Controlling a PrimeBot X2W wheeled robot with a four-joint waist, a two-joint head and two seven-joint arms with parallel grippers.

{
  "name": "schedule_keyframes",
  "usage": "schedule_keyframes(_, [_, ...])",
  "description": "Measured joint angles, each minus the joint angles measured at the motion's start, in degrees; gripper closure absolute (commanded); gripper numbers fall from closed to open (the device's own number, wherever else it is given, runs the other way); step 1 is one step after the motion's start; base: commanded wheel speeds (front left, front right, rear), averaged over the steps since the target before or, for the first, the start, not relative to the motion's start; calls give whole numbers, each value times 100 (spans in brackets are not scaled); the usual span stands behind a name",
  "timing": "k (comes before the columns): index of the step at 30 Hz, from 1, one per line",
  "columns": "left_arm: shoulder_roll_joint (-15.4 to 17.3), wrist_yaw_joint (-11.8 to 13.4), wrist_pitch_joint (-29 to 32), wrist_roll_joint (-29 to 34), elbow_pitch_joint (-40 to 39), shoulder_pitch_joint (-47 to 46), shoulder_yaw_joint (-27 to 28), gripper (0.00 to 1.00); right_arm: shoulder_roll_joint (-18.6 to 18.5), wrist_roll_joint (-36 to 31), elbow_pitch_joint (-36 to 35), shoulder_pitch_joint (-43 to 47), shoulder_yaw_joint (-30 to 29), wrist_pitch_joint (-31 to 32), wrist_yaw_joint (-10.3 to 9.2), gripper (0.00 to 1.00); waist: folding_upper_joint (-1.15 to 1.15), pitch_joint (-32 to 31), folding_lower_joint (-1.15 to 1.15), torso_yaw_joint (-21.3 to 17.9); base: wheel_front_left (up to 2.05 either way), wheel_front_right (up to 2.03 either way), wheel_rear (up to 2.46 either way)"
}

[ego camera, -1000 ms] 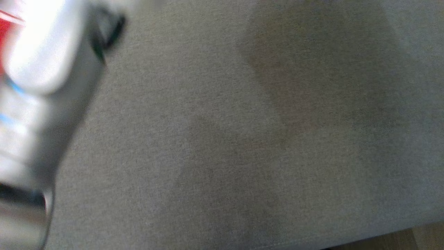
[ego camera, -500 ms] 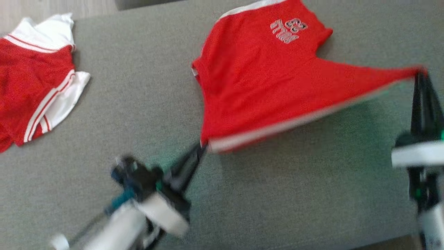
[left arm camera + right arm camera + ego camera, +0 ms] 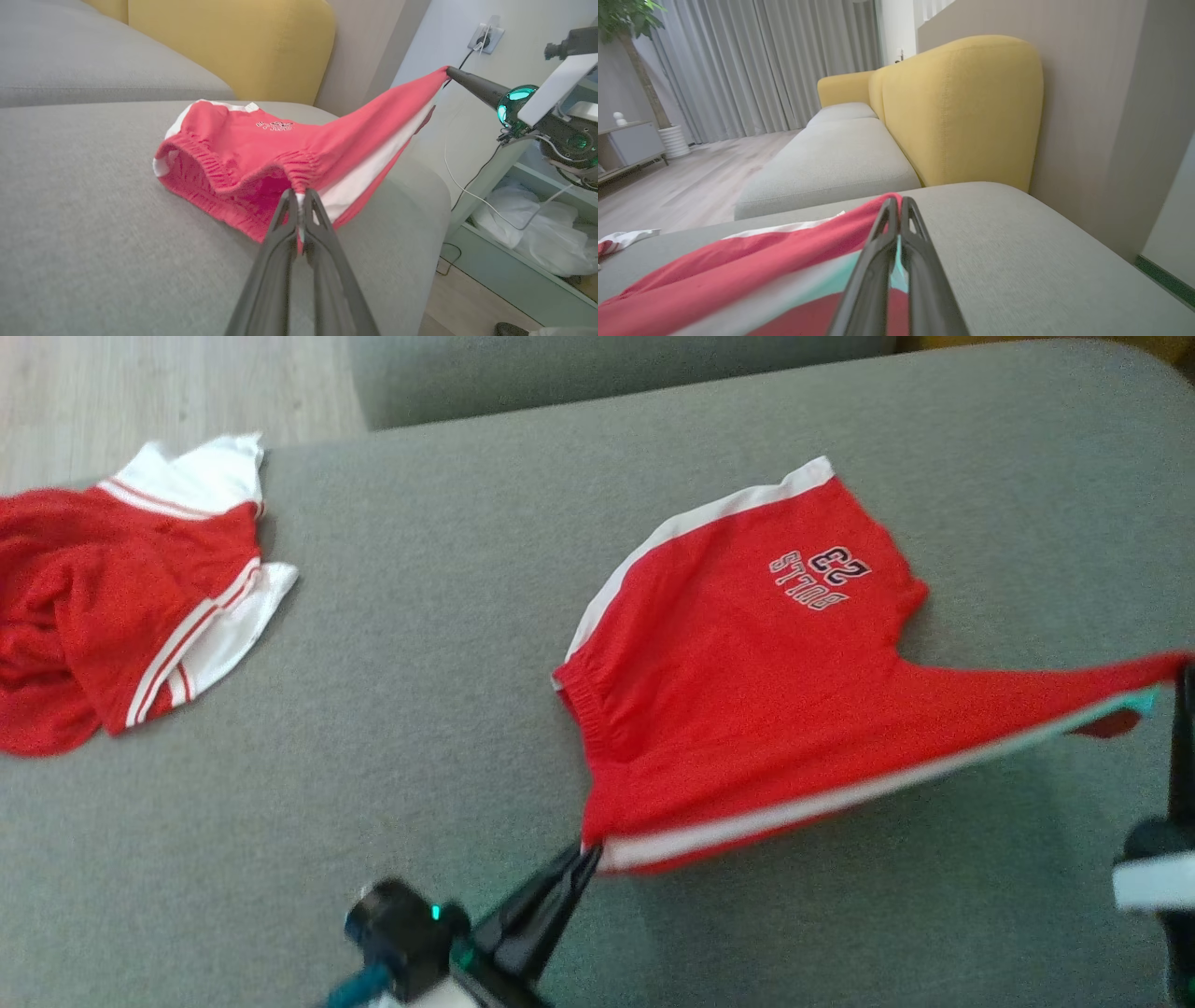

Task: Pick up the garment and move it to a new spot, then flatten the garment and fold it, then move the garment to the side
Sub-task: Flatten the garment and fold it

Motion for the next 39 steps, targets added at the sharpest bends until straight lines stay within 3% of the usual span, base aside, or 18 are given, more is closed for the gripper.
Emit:
schedule_keyframes(7, [-435, 0, 89, -299, 408, -1200, 37, 100, -183, -193, 582, -1413, 225, 598, 0, 100, 0, 373, 1, 258, 0, 0, 0])
schedule_keyframes(13, [-964, 1, 365, -498, 1458, -2518, 219, 100, -601, -354, 2114, -3067, 768, 936, 0, 100, 0, 862, 2, 568, 0, 0, 0])
schedule_keyframes(14, [-1077, 2, 388, -503, 1815, -2850, 248, 100, -702, -386, 2646, -3510, 1014, 943, 0, 100, 0, 1016, 2, 662, 0, 0, 0])
schedule_keyframes(22, [-1349, 2, 517, -503, 2767, -3612, 207, 100, -787, -403, 4503, -5087, 1875, 684, 0, 100, 0, 1546, 3, 921, 0, 0, 0])
schedule_keyframes(23, [-1377, 2, 477, -504, 2825, -3649, 199, 100, -787, -403, 4698, -5224, 1929, 623, 0, 96, 0, 1589, 3, 947, 0, 0, 0])
schedule_keyframes(24, [-1406, 2, 410, -505, 2875, -3677, 190, 61, -783, -401, 4905, -5347, 1987, 577, 0, 0, 0, 1623, 3, 976, 0, 0, 0])
schedule_keyframes(25, [-1433, 1, 347, -506, 2928, -3697, 186, 0, -783, -398, 5071, -5430, 2041, 510, 0, 0, 0, 1645, 3, 1004, 0, 0, 0])
schedule_keyframes(28, [-1470, 7, 182, -504, 3028, -3712, 193, 0, -765, -318, 5442, -5525, 2173, 257, 0, 0, 0, 1637, 3, 1063, 0, 0, 0])
schedule_keyframes(31, [-1468, 187, 66, -397, 2994, -3651, 253, 0, -712, -16, 5699, -5492, 2279, 143, 0, 0, 0, 1519, 1, 1072, 0, 0, 0])
schedule_keyframes(39, [-1323, 1436, 38, 794, 1207, -2132, 1161, 0, -867, 792, 6162, -4935, 2425, 290, 0, 0, 0, 1111, 0, 1078, 0, 0, 0])
